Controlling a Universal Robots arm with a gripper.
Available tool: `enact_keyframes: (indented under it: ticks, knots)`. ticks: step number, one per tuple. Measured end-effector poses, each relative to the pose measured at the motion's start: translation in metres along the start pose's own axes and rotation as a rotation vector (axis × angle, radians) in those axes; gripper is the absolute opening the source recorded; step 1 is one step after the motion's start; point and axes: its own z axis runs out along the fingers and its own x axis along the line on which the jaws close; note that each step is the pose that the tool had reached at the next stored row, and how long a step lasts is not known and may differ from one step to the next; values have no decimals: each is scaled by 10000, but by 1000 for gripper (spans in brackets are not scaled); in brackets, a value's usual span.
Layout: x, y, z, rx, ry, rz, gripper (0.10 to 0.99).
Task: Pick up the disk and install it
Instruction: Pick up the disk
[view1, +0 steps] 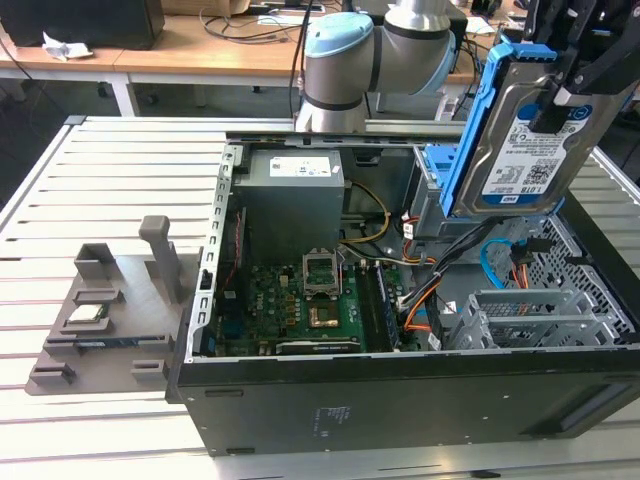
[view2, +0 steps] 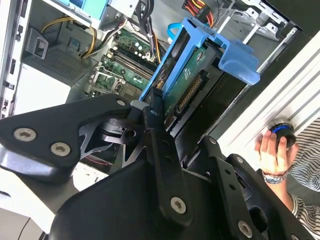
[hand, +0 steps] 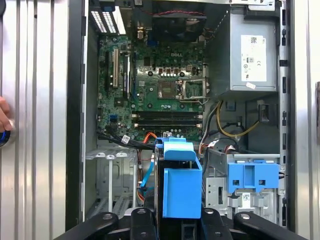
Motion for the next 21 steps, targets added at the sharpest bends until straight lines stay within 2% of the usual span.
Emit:
enact_keyframes:
  ticks: [10,16,21]
  knots:
    - [197,-1,3,0,0,0,357]
    - [286,-1,9,0,-1,0,357]
    - [422,-2,15,0,1,-1,357]
